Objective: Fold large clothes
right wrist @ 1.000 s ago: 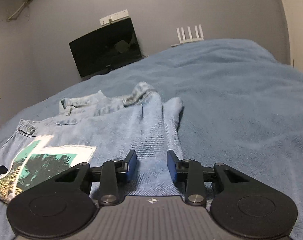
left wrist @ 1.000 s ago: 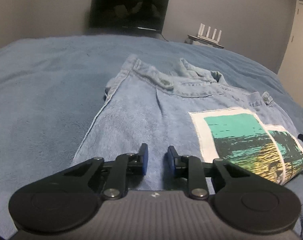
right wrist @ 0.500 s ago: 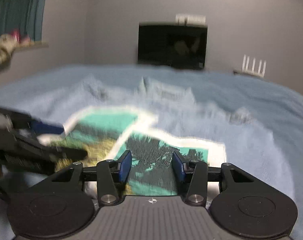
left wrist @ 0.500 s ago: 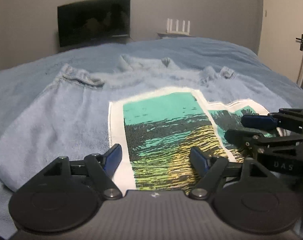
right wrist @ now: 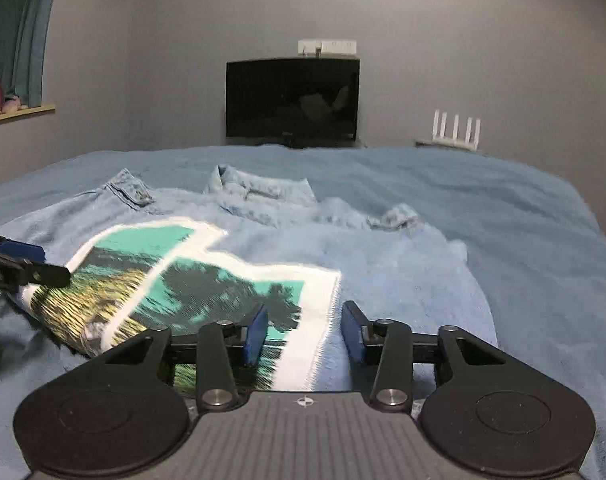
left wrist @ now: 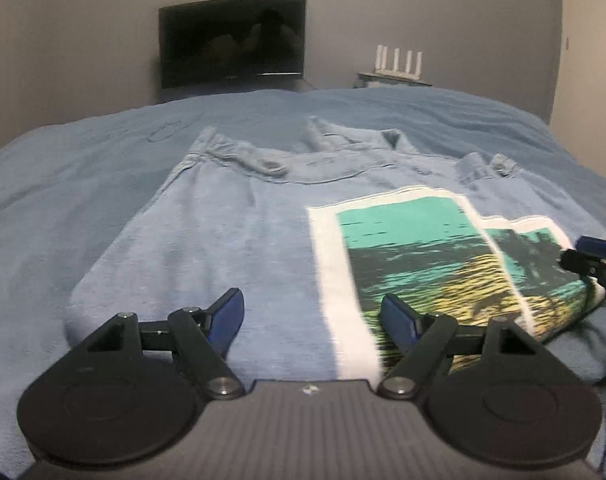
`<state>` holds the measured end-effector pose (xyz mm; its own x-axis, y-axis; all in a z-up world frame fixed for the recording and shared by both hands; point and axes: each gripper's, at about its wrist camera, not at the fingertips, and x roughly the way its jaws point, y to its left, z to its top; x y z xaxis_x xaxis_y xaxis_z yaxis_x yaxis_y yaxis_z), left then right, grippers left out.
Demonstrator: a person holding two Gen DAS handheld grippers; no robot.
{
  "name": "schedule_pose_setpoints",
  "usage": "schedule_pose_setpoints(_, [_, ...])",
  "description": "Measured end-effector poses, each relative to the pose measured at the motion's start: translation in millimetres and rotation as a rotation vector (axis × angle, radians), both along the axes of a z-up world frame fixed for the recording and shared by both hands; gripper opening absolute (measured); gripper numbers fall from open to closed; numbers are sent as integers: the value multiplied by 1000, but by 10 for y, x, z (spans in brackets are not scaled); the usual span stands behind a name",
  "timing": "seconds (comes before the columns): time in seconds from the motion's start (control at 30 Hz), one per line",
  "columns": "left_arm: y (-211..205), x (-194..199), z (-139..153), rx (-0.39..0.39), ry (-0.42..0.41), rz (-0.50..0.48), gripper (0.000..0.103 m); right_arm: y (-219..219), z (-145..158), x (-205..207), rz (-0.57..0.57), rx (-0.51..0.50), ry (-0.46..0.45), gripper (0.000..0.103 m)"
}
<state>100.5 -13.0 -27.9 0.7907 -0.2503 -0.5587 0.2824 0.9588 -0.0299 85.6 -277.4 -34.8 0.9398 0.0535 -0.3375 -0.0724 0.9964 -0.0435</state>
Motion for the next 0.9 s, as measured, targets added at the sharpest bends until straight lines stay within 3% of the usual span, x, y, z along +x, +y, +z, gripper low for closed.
schedule_pose_setpoints(0.17, [-26,13,-29,26,2,-2,76,76,-66,18,-19,-48,7,42])
schedule_pose_setpoints(0.33, [32,62,-42,-14,25,0,76,81,-54,49,-29,-41,33,42])
schedule_pose_setpoints(0.4, [89,20,18,-38,32,14,76,92,32,14,-67,9,52,42])
schedule_pose_setpoints(0.57, [475,-241,225,-180,52,128,79,20,232,-289,-76,214,58,56])
schedule_pose_setpoints(0.7, [771,-283,103,-307,181,177,79,-166,146,-493,-141,411,151,64])
schedule_pose_setpoints(0.9, [978,-109,-180,-478,261,179,81,-340,-51,-454,-181,507,211,73])
